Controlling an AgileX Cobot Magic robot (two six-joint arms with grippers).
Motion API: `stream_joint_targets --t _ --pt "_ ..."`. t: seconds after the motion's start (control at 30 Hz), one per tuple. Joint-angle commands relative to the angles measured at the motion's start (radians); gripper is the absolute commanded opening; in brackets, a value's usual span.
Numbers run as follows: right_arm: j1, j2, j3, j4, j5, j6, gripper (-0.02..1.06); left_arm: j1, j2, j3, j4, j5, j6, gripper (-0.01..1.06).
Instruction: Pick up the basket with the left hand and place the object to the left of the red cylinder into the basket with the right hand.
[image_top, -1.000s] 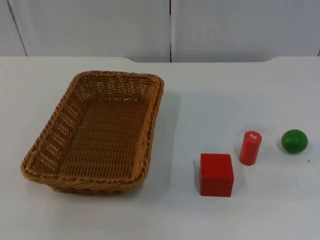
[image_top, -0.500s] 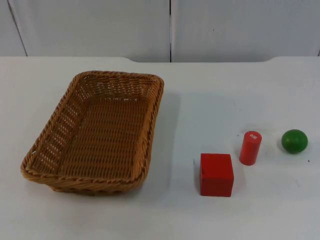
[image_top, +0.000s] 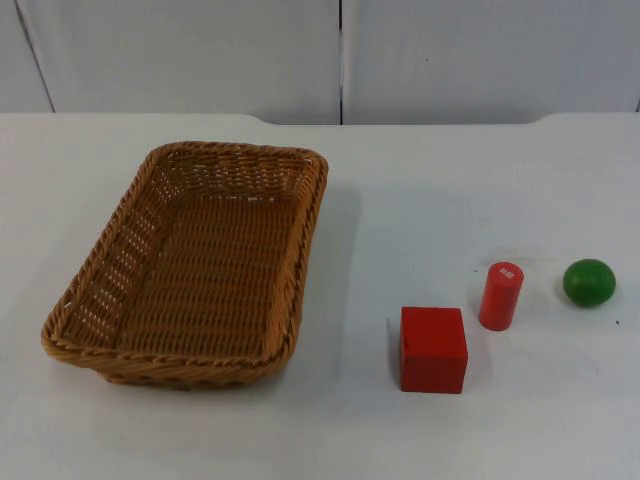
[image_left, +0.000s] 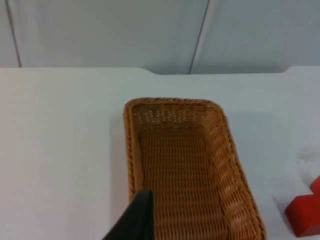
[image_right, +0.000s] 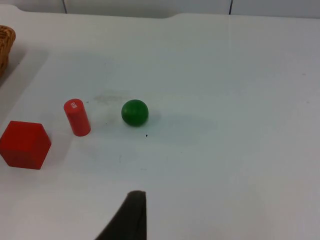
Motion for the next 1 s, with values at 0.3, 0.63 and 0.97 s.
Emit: stream_joint_targets --t 0.3,0.63,0.97 --pt "-0.006 -0.004 -0.001 -0.005 -0.007 0.001 1.05 -0.005 0.253 -0.034 -0.254 -0.049 0.251 1.05" --pt "-0.006 -0.004 -0.001 -0.005 -0.007 0.001 1.05 -0.005 0.442 -0.084 -0.379 -0.059 0.408 1.05" --pt "-0.006 -0.004 -0.001 -0.005 -0.007 0.001 1.05 -0.005 0.599 -0.153 -0.387 -0.142 0.442 1.05"
